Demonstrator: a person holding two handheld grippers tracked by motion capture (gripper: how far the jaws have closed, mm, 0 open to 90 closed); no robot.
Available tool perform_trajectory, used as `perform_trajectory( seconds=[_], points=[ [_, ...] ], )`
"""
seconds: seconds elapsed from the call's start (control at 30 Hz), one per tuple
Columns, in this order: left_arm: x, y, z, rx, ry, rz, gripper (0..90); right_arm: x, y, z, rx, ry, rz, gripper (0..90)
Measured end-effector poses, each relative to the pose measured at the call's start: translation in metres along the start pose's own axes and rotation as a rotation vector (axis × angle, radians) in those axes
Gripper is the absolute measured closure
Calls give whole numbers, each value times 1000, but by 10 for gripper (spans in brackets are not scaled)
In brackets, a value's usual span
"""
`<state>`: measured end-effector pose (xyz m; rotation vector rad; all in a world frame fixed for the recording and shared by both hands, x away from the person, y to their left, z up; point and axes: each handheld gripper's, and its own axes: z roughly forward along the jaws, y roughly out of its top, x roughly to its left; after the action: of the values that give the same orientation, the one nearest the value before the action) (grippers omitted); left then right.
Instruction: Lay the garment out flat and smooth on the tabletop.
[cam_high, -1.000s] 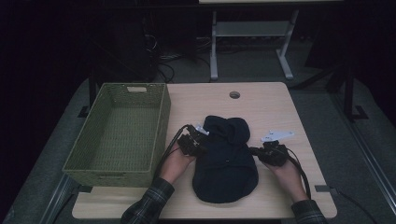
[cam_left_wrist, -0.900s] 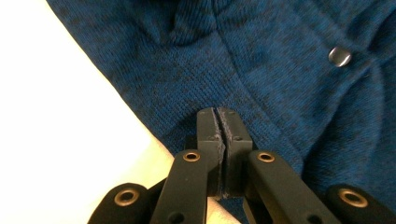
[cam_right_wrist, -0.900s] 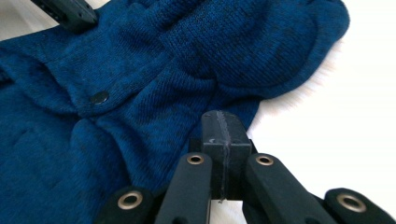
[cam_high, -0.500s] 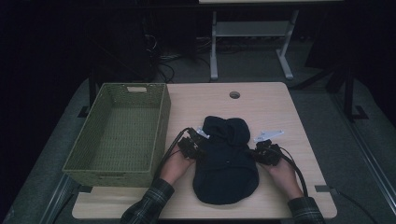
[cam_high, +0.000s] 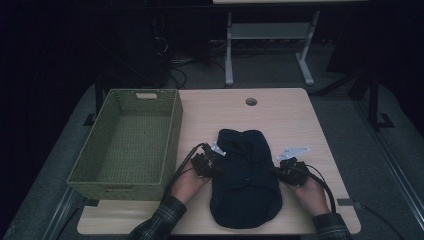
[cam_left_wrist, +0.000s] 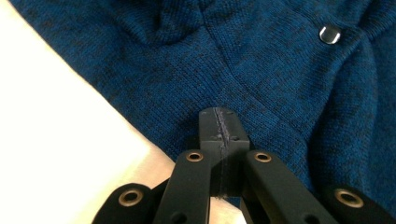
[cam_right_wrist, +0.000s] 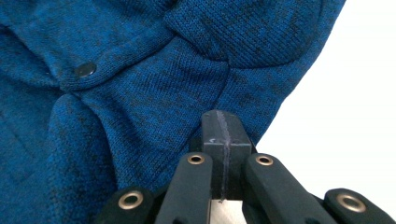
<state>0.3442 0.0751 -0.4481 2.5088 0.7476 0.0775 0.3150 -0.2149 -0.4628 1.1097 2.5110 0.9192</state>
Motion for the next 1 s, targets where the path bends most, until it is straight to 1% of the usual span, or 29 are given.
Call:
perform_trajectory(
  seconds=[0.07,0.13,0.17,0.23,0.33,0.37,0.43,0.53,0.63,0.67,0.7,0.77,0.8,0.9,0.93,1.0],
  points=[
    [-4,-1,0,1,0,12,900,2,-3,-2,-4,-9,-4,900],
    [-8,-3,0,-7,-7,9,900,2,-6,-4,-1,-1,4,900],
    [-10,-3,-1,-2,-8,21,900,2,-7,-6,-3,2,4,900],
    [-13,-4,0,-9,-15,21,900,3,-11,-9,-8,6,8,900],
    [-16,-4,0,-6,-22,30,900,4,-17,-13,-8,16,23,900],
    [-20,-3,1,-9,-25,37,900,4,-19,-14,-11,20,25,900],
    [-22,-3,1,-6,-31,52,900,5,-22,-17,-8,22,26,900],
    [-24,-3,2,-12,-48,51,900,7,-25,-20,-1,18,22,900],
    [-22,-3,3,-17,-72,42,900,7,-27,-22,-1,22,20,900],
    [-22,-3,3,-17,-72,42,899,8,-27,-23,4,20,20,900],
    [-21,-3,3,-28,-88,23,899,8,-27,-23,5,20,19,900],
    [-18,-2,0,-30,-100,23,898,8,-26,-25,-3,17,9,900],
    [-18,-2,-1,-40,-100,11,898,8,-25,-27,-16,21,16,900],
    [-13,2,-7,-60,-88,6,898,4,-21,-34,-54,24,23,900],
    [-10,4,-9,-57,-83,14,899,1,-19,-36,-67,23,23,900],
    [-7,8,-11,-72,-69,3,899,-4,-13,-37,-85,17,33,900]
  ],
)
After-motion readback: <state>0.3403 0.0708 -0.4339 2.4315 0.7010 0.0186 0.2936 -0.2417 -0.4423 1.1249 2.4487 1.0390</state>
